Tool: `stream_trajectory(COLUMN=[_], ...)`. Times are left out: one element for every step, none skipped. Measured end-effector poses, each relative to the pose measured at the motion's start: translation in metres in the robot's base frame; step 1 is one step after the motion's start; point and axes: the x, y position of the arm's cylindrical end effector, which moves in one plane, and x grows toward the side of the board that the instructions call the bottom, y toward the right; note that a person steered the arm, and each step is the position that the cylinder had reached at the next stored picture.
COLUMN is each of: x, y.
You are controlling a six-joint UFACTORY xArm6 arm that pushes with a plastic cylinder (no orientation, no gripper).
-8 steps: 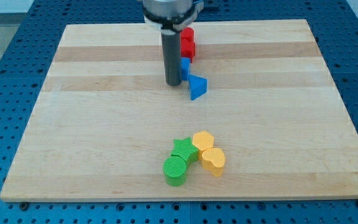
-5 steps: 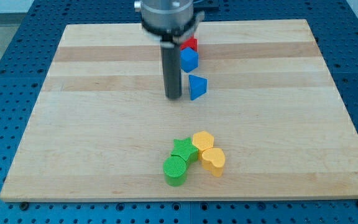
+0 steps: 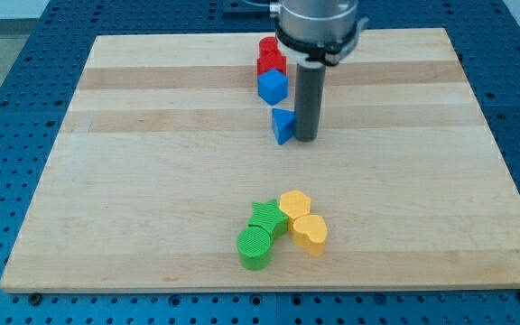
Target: Slightly push blue triangle below to the blue cube
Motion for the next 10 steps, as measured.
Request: stream_trajectory(x=[-0.028,-0.067,-0.078,-0.058,-0.048,-0.019,0.014,0.031,0.036,0.025], y=[-0.016,-0.028,-0.031,-0.004,0.047,0.045,0.005,-0.005,-0.005,-0.015])
